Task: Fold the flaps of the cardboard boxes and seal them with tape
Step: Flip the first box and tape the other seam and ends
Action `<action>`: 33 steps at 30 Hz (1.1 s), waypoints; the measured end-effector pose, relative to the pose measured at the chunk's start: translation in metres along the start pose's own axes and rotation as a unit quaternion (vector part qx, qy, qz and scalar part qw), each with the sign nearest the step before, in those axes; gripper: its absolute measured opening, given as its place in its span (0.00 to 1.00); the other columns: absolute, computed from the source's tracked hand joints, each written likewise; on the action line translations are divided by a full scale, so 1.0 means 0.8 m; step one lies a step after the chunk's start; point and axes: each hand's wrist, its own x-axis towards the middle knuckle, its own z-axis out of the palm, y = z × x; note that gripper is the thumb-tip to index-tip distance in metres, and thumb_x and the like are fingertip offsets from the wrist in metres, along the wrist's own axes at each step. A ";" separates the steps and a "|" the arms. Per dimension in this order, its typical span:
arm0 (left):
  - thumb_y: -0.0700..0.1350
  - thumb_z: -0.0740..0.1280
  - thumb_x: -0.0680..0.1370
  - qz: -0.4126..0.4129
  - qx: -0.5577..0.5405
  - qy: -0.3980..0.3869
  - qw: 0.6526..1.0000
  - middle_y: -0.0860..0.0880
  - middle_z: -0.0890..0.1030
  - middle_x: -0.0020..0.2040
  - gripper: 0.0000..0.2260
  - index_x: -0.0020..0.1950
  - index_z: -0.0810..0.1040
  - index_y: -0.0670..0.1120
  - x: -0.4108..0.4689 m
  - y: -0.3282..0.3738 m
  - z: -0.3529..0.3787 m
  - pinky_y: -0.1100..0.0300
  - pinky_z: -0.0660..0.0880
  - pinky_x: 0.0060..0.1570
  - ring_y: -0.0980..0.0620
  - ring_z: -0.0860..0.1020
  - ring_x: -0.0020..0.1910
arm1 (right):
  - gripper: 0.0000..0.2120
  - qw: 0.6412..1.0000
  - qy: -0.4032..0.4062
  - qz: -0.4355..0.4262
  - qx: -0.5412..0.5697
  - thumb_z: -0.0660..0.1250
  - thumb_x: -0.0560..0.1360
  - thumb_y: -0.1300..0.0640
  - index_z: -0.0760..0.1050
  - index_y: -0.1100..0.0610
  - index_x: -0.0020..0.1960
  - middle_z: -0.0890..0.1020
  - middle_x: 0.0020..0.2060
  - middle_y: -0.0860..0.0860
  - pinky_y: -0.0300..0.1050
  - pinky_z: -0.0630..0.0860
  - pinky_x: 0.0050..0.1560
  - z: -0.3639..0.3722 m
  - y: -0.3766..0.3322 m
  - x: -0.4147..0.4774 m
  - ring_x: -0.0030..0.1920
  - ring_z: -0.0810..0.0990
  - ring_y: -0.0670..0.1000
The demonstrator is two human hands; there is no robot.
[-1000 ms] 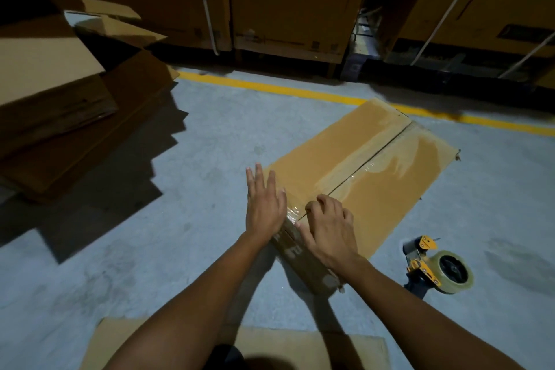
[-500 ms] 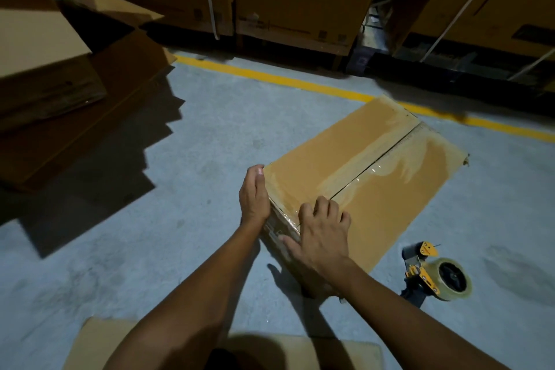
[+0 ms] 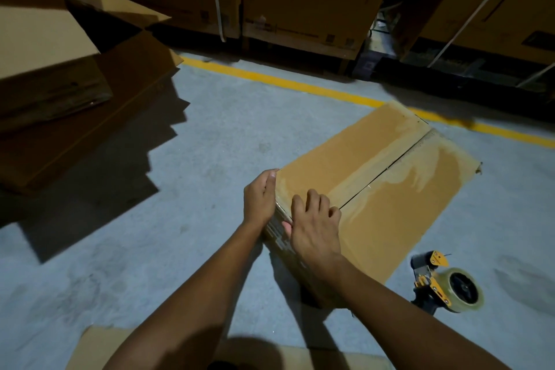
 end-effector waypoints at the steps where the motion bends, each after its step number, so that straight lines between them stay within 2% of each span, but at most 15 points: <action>1: 0.47 0.57 0.85 -0.006 0.010 -0.029 1.000 0.49 0.84 0.47 0.14 0.54 0.82 0.45 0.004 0.002 -0.006 0.64 0.74 0.45 0.56 0.80 0.44 | 0.28 1.000 -0.013 -0.002 0.004 0.67 0.74 0.39 0.69 0.57 0.65 0.71 0.61 0.61 0.60 0.71 0.52 -0.003 0.000 0.001 0.57 0.70 0.61; 3: 0.53 0.54 0.85 -0.045 0.058 -0.144 0.987 0.46 0.84 0.51 0.19 0.54 0.82 0.45 0.020 0.009 -0.024 0.58 0.74 0.50 0.51 0.81 0.48 | 0.34 0.999 -0.047 -0.010 0.002 0.67 0.73 0.35 0.65 0.56 0.69 0.67 0.63 0.59 0.58 0.69 0.56 -0.007 0.003 0.002 0.59 0.68 0.59; 6: 0.62 0.48 0.84 -0.043 0.278 -0.275 0.919 0.43 0.79 0.65 0.28 0.65 0.77 0.45 0.045 0.027 -0.051 0.49 0.72 0.61 0.43 0.77 0.62 | 0.38 0.998 -0.044 -0.031 -0.013 0.60 0.70 0.26 0.67 0.55 0.65 0.69 0.59 0.57 0.56 0.69 0.52 -0.018 0.010 0.006 0.55 0.67 0.57; 8: 0.61 0.49 0.84 0.013 0.359 -0.247 0.900 0.41 0.77 0.67 0.27 0.70 0.72 0.43 0.049 0.039 -0.050 0.48 0.72 0.60 0.41 0.75 0.64 | 0.34 0.999 -0.017 -0.034 0.036 0.54 0.73 0.26 0.69 0.54 0.61 0.70 0.56 0.55 0.55 0.68 0.50 -0.025 0.018 0.015 0.54 0.68 0.55; 10: 0.56 0.52 0.85 0.065 0.323 -0.193 0.924 0.41 0.77 0.67 0.23 0.73 0.70 0.42 0.040 0.049 -0.035 0.49 0.72 0.61 0.41 0.75 0.65 | 0.31 0.997 0.003 -0.041 0.068 0.52 0.76 0.29 0.70 0.53 0.62 0.72 0.59 0.55 0.56 0.68 0.52 -0.024 0.024 0.024 0.57 0.69 0.56; 12: 0.53 0.54 0.85 0.088 0.265 -0.166 0.946 0.43 0.78 0.66 0.21 0.72 0.72 0.43 0.030 0.043 -0.016 0.51 0.72 0.60 0.42 0.76 0.64 | 0.32 0.995 0.012 -0.049 0.082 0.50 0.78 0.32 0.69 0.54 0.69 0.70 0.67 0.58 0.60 0.68 0.59 -0.014 0.023 0.026 0.66 0.69 0.59; 14: 0.54 0.53 0.85 0.091 0.265 -0.146 0.949 0.46 0.77 0.69 0.21 0.73 0.72 0.46 0.024 0.029 -0.002 0.52 0.72 0.62 0.45 0.75 0.66 | 0.35 0.994 -0.010 -0.031 0.102 0.47 0.78 0.33 0.64 0.54 0.75 0.64 0.76 0.59 0.64 0.63 0.69 -0.003 0.016 0.022 0.75 0.63 0.61; 17: 0.54 0.52 0.85 0.104 0.318 -0.111 0.936 0.49 0.76 0.70 0.21 0.75 0.69 0.50 0.025 0.017 0.005 0.51 0.73 0.61 0.46 0.76 0.65 | 0.40 0.990 -0.081 -0.012 0.118 0.41 0.75 0.34 0.51 0.54 0.82 0.51 0.81 0.60 0.66 0.50 0.77 0.000 0.006 0.024 0.81 0.49 0.62; 20: 0.54 0.52 0.85 0.120 0.346 -0.106 0.924 0.49 0.80 0.63 0.19 0.72 0.70 0.51 0.027 0.020 0.005 0.51 0.75 0.55 0.44 0.79 0.59 | 0.40 0.987 -0.111 -0.022 0.115 0.54 0.80 0.38 0.40 0.54 0.82 0.41 0.81 0.60 0.68 0.43 0.78 -0.005 0.004 0.028 0.81 0.40 0.62; 22: 0.54 0.50 0.85 0.109 0.378 -0.131 0.910 0.47 0.81 0.58 0.17 0.68 0.70 0.50 0.029 0.028 0.005 0.51 0.75 0.49 0.43 0.80 0.54 | 0.50 0.983 -0.143 -0.028 0.111 0.65 0.77 0.37 0.35 0.55 0.82 0.37 0.80 0.59 0.69 0.42 0.78 -0.003 0.006 0.031 0.80 0.36 0.62; 24: 0.54 0.48 0.85 0.086 0.433 -0.163 0.883 0.42 0.76 0.66 0.19 0.72 0.66 0.47 0.026 0.036 0.007 0.48 0.74 0.55 0.42 0.75 0.62 | 0.57 0.978 -0.165 -0.050 0.116 0.66 0.72 0.31 0.32 0.54 0.81 0.33 0.80 0.58 0.68 0.41 0.77 -0.003 0.015 0.030 0.80 0.33 0.61; 26: 0.54 0.47 0.85 0.097 0.471 -0.178 0.859 0.39 0.59 0.79 0.25 0.80 0.56 0.44 0.018 0.046 0.008 0.45 0.60 0.73 0.40 0.58 0.78 | 0.54 0.973 -0.164 -0.078 0.139 0.59 0.74 0.27 0.33 0.55 0.82 0.34 0.80 0.57 0.66 0.40 0.78 -0.008 0.032 0.023 0.80 0.33 0.57; 28: 0.54 0.48 0.85 0.170 0.474 -0.194 0.842 0.41 0.50 0.81 0.26 0.81 0.52 0.43 0.004 0.051 0.008 0.48 0.47 0.77 0.43 0.48 0.80 | 0.49 0.973 -0.146 -0.100 0.148 0.50 0.75 0.26 0.39 0.56 0.82 0.39 0.81 0.57 0.65 0.40 0.79 -0.013 0.053 0.009 0.81 0.37 0.56; 30: 0.55 0.45 0.84 0.237 0.467 -0.224 0.822 0.43 0.53 0.81 0.27 0.81 0.55 0.44 -0.023 0.051 0.012 0.49 0.47 0.78 0.45 0.49 0.81 | 0.47 0.981 -0.118 -0.095 0.124 0.41 0.74 0.27 0.44 0.57 0.83 0.43 0.82 0.59 0.62 0.39 0.79 -0.011 0.068 -0.016 0.81 0.39 0.56; 33: 0.58 0.40 0.82 0.232 0.497 -0.222 0.806 0.46 0.54 0.81 0.30 0.81 0.56 0.48 -0.058 0.043 0.021 0.46 0.45 0.77 0.46 0.50 0.81 | 0.44 0.987 -0.110 -0.023 0.112 0.35 0.75 0.31 0.48 0.57 0.82 0.46 0.82 0.58 0.58 0.38 0.78 0.001 0.059 -0.054 0.82 0.41 0.56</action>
